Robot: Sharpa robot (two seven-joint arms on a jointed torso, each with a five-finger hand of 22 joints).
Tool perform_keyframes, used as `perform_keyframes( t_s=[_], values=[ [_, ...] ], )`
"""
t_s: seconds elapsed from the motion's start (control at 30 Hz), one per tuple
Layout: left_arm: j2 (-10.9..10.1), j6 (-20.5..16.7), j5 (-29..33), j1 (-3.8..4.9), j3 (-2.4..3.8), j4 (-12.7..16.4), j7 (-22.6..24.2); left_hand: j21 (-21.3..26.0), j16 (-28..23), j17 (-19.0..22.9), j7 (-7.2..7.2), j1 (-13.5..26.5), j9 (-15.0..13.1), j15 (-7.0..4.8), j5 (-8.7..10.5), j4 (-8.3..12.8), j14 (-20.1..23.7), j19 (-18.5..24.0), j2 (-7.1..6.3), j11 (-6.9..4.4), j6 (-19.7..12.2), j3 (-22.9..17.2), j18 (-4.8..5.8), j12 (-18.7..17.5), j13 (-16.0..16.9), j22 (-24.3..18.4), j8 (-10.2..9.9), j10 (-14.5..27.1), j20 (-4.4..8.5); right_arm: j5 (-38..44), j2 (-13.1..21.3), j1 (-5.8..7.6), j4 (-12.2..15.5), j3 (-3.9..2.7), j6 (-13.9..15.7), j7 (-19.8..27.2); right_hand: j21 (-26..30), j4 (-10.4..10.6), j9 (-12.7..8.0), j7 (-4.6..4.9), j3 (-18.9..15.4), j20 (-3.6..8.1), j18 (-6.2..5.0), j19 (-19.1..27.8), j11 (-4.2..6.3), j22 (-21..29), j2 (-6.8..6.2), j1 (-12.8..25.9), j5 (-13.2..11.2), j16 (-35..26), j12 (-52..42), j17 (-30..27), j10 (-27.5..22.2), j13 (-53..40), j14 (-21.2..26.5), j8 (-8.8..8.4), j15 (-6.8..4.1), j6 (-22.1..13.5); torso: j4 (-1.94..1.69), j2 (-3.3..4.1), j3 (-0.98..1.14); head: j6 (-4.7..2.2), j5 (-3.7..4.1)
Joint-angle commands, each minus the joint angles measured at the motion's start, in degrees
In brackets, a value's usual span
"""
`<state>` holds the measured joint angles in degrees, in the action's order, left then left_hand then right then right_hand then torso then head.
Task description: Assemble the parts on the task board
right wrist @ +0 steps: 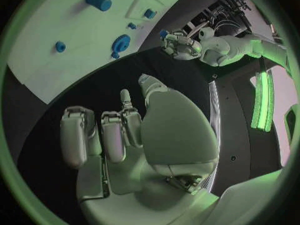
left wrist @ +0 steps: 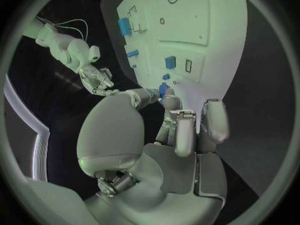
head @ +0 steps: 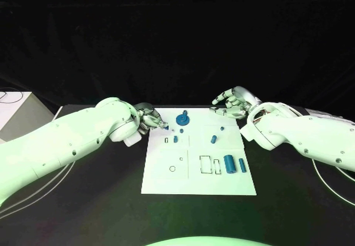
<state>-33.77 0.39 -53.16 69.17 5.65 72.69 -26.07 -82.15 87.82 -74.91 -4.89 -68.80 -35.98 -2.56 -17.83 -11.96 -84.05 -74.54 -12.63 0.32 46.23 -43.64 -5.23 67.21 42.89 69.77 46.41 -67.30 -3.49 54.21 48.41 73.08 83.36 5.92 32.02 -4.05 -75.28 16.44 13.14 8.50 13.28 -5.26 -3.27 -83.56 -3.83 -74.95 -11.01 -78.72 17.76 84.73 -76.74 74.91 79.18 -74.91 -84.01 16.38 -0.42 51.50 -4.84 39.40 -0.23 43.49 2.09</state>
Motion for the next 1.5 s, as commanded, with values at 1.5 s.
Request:
perform_keyframes(
  t_s=[1.5],
  values=[
    [0.22, -4.05, -12.20, -4.35, -1.45, 1.78, 0.38, -0.42, 0.44, -10.36, 0.28, 0.71, 0.10, -0.60, -0.11, 10.21, -4.52, -0.47, 0.18, -0.17, 0.94, -11.11, 0.55, 0.18, 0.16, 0.18, 0.44, -0.77, 0.19, -14.50, -0.64, -0.03, -1.55, 0.02, 5.36, 14.38, 71.55, -4.31, -0.56, 4.32, 15.69, -7.26, -7.28, 23.62, -5.29, 58.44, -3.41, 1.70, 1.21, -73.87, 69.11, -54.06, -16.73, 69.75, 22.15, -0.26, 6.75, -1.49, -0.02, 0.17, 0.02, 1.12, 0.13]
  ],
)
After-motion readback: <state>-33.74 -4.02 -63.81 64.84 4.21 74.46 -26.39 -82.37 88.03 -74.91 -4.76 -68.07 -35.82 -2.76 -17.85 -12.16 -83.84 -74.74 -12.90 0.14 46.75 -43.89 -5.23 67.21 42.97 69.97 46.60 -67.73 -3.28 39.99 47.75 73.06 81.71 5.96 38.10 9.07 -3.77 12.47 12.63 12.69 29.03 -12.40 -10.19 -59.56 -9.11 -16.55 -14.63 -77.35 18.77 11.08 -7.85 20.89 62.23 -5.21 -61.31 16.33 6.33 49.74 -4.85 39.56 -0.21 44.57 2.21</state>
